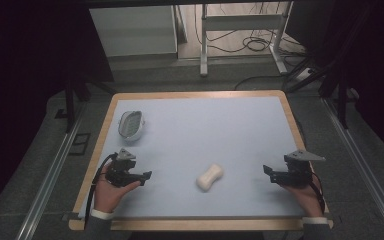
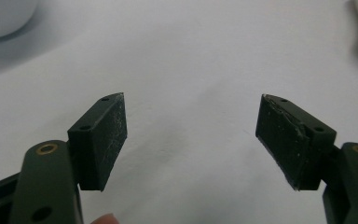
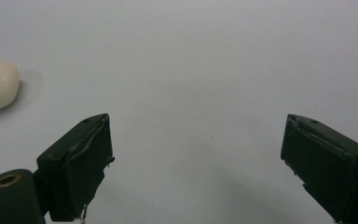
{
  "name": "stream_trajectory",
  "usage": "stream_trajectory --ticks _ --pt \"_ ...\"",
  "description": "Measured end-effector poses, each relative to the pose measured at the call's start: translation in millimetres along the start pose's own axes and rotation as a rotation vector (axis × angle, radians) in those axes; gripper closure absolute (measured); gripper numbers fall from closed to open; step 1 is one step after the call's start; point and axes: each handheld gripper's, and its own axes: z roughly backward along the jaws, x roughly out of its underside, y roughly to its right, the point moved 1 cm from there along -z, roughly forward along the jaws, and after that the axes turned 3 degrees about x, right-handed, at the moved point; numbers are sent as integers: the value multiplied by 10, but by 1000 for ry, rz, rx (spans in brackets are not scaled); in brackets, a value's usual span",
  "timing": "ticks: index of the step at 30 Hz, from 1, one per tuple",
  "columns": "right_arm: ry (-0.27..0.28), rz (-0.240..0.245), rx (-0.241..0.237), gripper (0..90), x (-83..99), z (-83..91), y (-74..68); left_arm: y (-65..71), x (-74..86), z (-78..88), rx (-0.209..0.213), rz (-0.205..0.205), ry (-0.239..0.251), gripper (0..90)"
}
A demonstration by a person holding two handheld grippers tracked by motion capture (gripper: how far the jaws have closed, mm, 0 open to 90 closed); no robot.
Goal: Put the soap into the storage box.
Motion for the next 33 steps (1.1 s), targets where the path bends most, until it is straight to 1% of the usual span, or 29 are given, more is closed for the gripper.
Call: stream_trajectory --ticks 2,5,8,9,12,15,17,19,20,24,26,29,30,32,33 --pt "11 -6 -3 86 4 29 6 4 -7 20 4 -1 -8 249" --pt "12 -6 7 86 12 42 9 -13 -22 43 8 6 -10 248" --pt "13 -9 17 87 15 36 17 -28 -40 60 15 8 -23 247" --pt "10 -10 16 87 15 29 14 -34 -49 64 23 6 -27 247" --pt "-4 1 13 87 24 1 -7 -42 -78 78 25 5 -31 246" --pt "-12 7 8 87 38 -11 -27 -28 -123 101 36 -1 -33 248" --pt "-13 10 6 87 42 -2 -31 9 -164 119 43 -15 -37 248" --pt "-1 6 5 87 38 17 -33 37 -198 130 50 -26 -40 248" --pt "-1 5 6 87 35 23 -34 67 -237 140 55 -34 -40 248" --pt "-3 5 8 87 34 21 -39 100 -294 143 64 -44 -38 247" --pt "-5 7 10 87 33 18 -40 134 -341 126 68 -54 -34 245" --pt "-3 7 14 87 35 17 -35 183 -393 95 73 -70 -39 245" --pt "-4 11 17 87 37 16 -31 183 -393 95 73 -70 -39 244" --pt "-5 11 21 87 39 16 -27 240 -454 64 77 -85 -44 244" --pt "-5 11 21 87 39 16 -27 240 -454 64 77 -85 -44 243"
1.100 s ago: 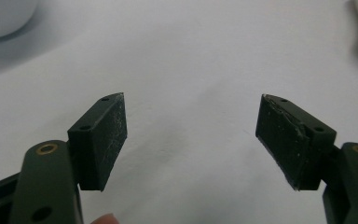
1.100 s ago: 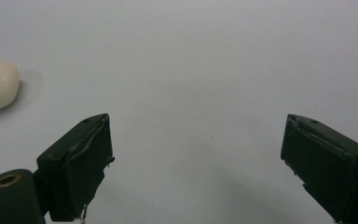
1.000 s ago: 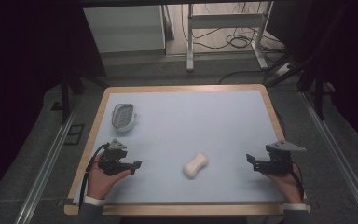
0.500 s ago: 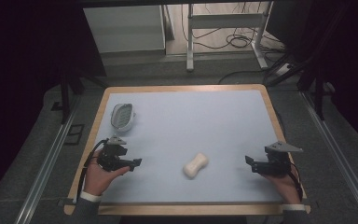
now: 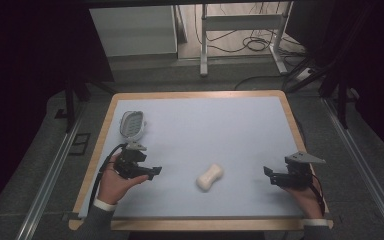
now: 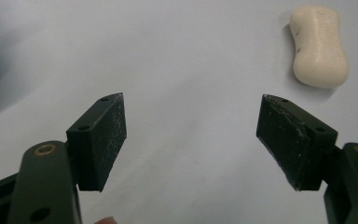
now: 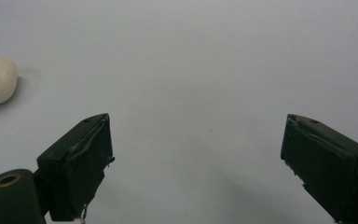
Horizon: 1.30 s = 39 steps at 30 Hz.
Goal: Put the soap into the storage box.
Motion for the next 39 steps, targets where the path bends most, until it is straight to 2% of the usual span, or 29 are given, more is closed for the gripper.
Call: stream_trajectory --ticks 13,27,39 --pt "-1 -6 6 87 8 -1 8 236 -254 -216 14 -60 -34 259" --pt "-16 2 1 87 30 -28 -12 430 -428 -521 31 -88 -71 252" --pt "-22 5 9 87 50 -34 2 755 -602 -814 57 -144 -122 249"
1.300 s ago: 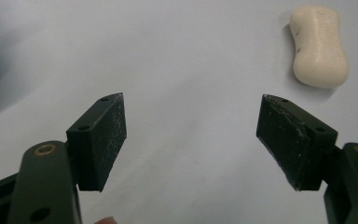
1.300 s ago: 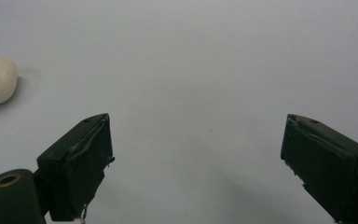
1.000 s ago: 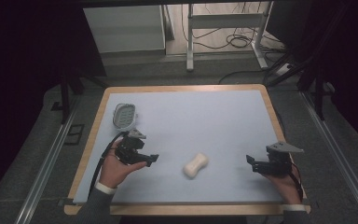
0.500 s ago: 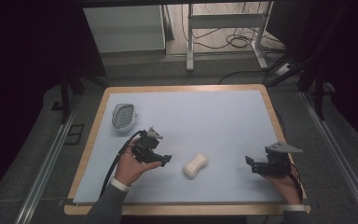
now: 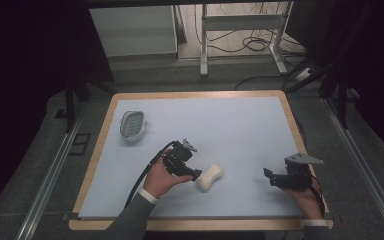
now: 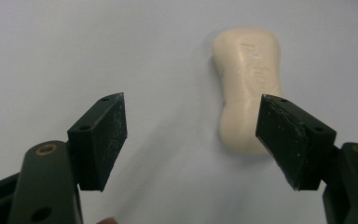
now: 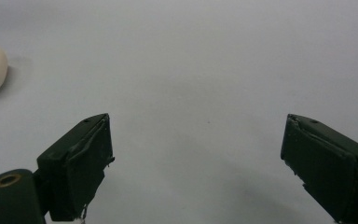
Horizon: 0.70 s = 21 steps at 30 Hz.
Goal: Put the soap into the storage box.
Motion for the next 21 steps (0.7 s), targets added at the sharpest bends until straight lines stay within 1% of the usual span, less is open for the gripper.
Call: stream_trajectory --ticks 1,2,3,5,9,11,14,15,18,19,20,21 --pt "0 0 0 87 0 0 0 24 -20 -23 4 -5 -5 249" --pt "-5 0 -1 87 10 -7 5 80 -56 -66 14 -9 -9 248" --pt "-5 0 -1 87 10 -7 5 80 -56 -66 14 -9 -9 248" --pt "-9 1 0 87 17 -12 4 135 -88 -108 19 -19 -15 248" --pt "-1 2 0 87 11 3 2 235 -146 -201 36 -34 -39 250" --pt "0 0 1 87 9 11 4 271 -168 -253 36 -41 -53 256" --pt "-1 -1 3 87 15 4 8 312 -195 -349 37 -54 -82 259" --pt "-5 -1 2 87 16 3 11 312 -195 -349 37 -54 -82 262" --pt "-4 -2 3 87 19 0 14 334 -207 -411 38 -58 -102 267" --pt "-4 -5 4 87 20 4 17 343 -212 -446 34 -61 -112 279" --pt "-4 -5 4 87 20 4 17 343 -212 -446 34 -61 -112 291" --pt "-2 -4 6 87 22 8 28 345 -217 -461 33 -66 -122 299"
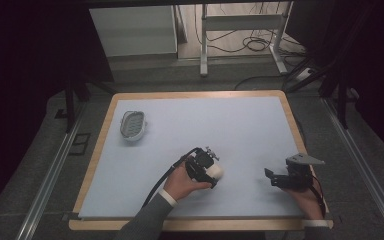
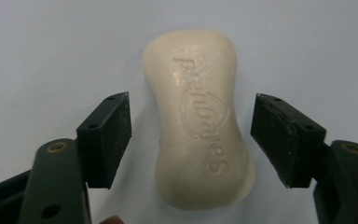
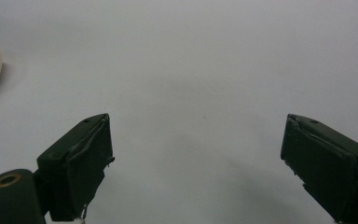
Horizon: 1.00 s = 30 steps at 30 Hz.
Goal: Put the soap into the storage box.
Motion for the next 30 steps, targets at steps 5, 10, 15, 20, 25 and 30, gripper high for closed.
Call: stream_trajectory --ticks 5,10,15,20,25,30 --pt "0 -3 4 87 3 3 6 30 -28 -56 3 -3 -18 315" --pt "4 -7 5 87 2 12 14 49 -25 -102 -19 -17 -45 417" --pt "2 -9 9 87 11 16 30 56 -2 -92 -11 -26 -48 489" --pt "4 -4 12 87 9 20 31 57 -9 -95 -10 -30 -55 490" --pt "1 -4 13 87 11 16 30 63 -11 -118 -21 -31 -61 486" --pt "0 -6 15 87 13 16 31 72 -22 -119 -26 -41 -68 491"
